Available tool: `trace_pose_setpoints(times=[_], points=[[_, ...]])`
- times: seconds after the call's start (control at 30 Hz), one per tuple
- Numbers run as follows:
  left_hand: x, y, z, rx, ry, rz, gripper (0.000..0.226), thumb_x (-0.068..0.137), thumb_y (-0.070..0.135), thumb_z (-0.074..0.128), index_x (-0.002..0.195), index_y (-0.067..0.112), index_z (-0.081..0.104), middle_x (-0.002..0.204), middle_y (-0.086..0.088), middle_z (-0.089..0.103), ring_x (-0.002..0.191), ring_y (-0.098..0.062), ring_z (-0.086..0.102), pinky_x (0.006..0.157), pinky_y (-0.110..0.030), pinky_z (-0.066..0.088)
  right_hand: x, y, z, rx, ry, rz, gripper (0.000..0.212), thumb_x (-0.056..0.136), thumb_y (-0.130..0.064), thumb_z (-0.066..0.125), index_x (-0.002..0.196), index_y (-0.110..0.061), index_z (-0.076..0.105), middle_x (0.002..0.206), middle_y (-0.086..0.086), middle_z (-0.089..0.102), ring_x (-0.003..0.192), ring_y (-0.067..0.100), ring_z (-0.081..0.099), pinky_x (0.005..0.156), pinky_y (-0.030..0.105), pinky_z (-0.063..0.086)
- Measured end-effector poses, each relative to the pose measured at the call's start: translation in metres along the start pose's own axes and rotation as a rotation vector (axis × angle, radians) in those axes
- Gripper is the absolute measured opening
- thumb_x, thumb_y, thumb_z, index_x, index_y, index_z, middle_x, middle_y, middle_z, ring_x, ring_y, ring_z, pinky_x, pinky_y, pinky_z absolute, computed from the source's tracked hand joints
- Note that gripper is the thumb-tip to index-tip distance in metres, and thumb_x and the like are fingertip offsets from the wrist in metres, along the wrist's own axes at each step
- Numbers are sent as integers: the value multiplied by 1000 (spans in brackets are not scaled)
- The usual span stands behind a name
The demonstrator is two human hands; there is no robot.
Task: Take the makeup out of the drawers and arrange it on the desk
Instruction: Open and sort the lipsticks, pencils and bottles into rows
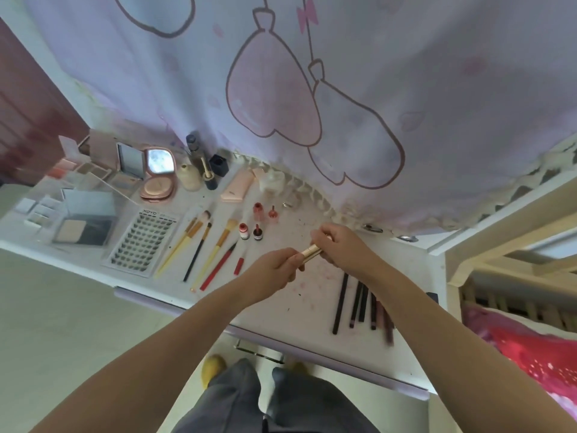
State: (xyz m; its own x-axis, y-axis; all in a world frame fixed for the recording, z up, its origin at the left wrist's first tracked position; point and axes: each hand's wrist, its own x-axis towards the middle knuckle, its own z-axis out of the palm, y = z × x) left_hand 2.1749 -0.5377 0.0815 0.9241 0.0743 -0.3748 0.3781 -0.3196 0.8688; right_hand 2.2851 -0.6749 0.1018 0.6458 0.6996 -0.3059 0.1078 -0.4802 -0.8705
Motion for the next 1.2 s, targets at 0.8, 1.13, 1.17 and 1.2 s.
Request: trace_pose_setpoints(times=[0.8,1.13,1.17,1.2], points=[[-23,-5,-60,215,-107,-29,30,98,40,42,91,18,62,63,5,46,51,-7,36,51,-19,30,-2,-37,17,81,-223,246,25,98,-29,48,86,-9,58,67,1,53,52,7,44,50,17,38],[-22,-9,-73,-165,-335,-143,33,99,36,42,92,9,59,58,3,32,49,-10,23,47,-21,20,-5,-38,13,-22,-341,185,28,99,-33,44,90,-10,58,64,-4,57,51,8,43,48,17,35],[-22,-10,-75,-241,-385,-165,34,99,37,41,92,9,58,59,2,28,49,-10,20,47,-21,18,-4,-37,12,-21,-348,150,23,99,-28,46,91,-10,58,66,-5,56,53,7,42,50,17,36],[-21,-12,-77,-313,-433,-196,35,99,39,40,90,9,57,59,2,26,49,-10,18,46,-21,16,-4,-36,11,-35,-350,111,17,98,-24,49,94,-10,58,69,-6,56,56,6,43,52,17,38]])
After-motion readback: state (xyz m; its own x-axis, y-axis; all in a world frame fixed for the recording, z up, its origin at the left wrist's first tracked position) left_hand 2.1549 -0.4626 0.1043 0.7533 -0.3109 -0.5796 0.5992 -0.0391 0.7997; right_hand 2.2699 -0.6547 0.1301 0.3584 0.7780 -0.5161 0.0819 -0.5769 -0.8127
